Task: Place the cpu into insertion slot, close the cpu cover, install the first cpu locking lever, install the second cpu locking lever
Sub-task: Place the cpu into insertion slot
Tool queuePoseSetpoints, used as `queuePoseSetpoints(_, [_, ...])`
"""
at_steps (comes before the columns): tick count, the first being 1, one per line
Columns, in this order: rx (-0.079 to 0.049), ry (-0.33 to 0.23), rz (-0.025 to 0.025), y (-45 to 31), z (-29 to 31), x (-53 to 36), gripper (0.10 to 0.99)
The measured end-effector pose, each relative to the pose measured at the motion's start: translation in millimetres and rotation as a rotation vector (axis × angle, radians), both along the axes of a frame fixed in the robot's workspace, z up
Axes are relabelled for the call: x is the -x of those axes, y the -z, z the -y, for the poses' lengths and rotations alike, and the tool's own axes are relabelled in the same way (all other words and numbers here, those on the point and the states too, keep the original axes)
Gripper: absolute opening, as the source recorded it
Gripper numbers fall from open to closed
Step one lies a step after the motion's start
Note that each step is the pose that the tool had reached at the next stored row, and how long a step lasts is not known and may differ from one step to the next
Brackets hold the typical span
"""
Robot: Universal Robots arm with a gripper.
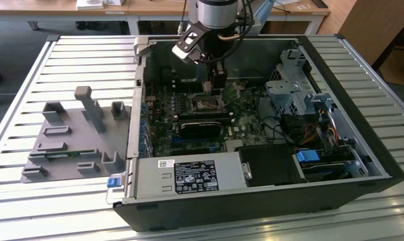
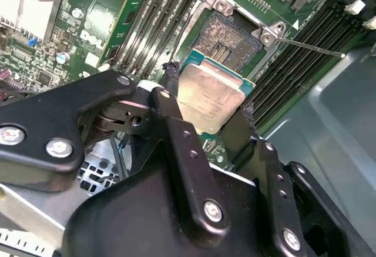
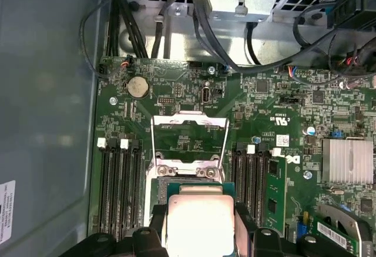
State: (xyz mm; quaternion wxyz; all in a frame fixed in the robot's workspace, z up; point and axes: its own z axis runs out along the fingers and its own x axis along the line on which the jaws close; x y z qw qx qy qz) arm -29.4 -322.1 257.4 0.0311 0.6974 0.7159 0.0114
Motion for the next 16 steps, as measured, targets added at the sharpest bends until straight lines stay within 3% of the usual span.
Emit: queuePoseSetpoints(16, [0.0, 0.004, 0.0, 14.3, -1.1, 1.3, 0.541])
